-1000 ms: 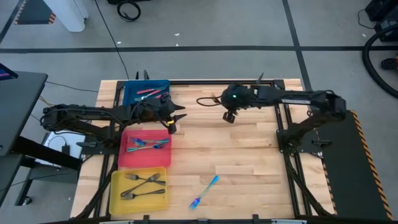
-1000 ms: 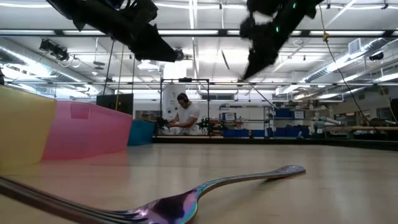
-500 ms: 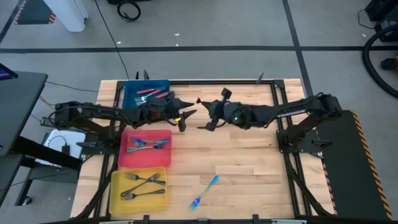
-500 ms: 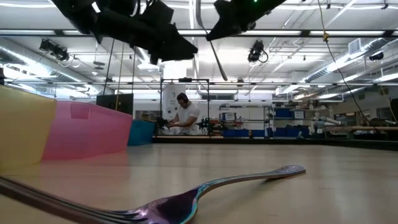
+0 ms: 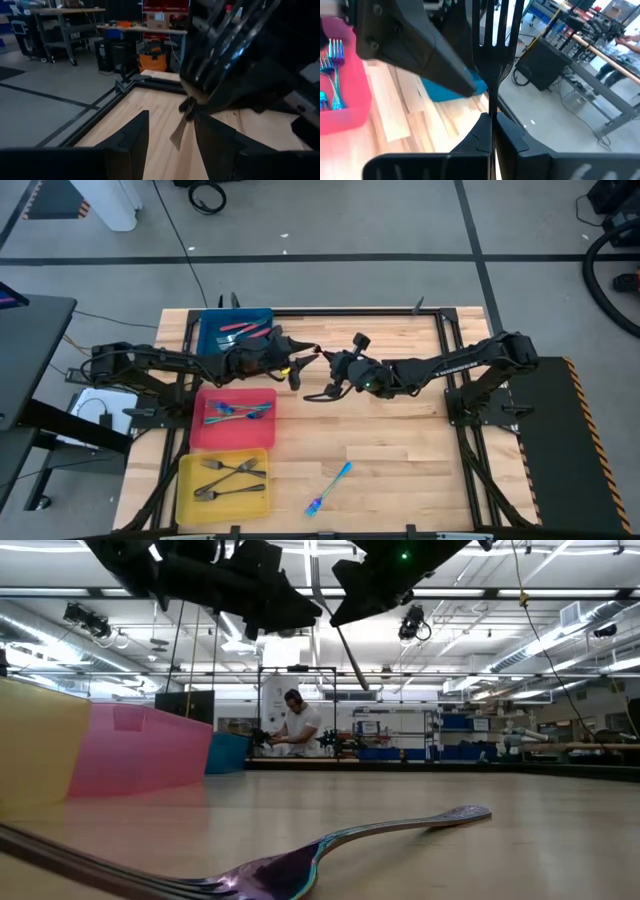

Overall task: Sort silverware by color (type)
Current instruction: Put the black fork into the yellow bin

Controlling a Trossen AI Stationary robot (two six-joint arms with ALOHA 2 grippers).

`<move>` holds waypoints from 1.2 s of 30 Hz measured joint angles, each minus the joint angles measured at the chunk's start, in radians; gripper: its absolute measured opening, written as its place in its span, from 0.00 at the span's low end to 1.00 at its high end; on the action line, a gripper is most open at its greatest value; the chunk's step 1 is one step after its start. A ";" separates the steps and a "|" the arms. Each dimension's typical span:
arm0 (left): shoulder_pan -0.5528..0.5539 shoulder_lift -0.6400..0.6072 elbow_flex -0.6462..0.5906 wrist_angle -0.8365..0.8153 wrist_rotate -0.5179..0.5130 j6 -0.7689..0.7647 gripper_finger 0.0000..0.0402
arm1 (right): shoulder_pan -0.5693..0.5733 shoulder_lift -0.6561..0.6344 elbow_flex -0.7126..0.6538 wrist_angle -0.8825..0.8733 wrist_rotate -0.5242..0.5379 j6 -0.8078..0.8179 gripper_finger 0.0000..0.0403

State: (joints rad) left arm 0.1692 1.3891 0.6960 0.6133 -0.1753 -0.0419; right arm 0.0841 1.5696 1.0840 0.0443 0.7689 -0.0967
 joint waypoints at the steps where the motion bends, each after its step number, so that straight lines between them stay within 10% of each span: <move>1: -0.002 0.000 0.000 0.007 0.000 0.000 0.39 | 0.000 0.000 0.000 0.000 -0.004 0.004 0.03; 36: -0.003 -0.001 0.000 0.055 0.002 0.003 0.38 | -0.058 -0.001 -0.042 0.090 -0.227 0.056 0.03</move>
State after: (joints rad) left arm 0.1661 1.3880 0.6960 0.6683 -0.1738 -0.0392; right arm 0.0257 1.5688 1.0416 0.1344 0.5417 -0.0410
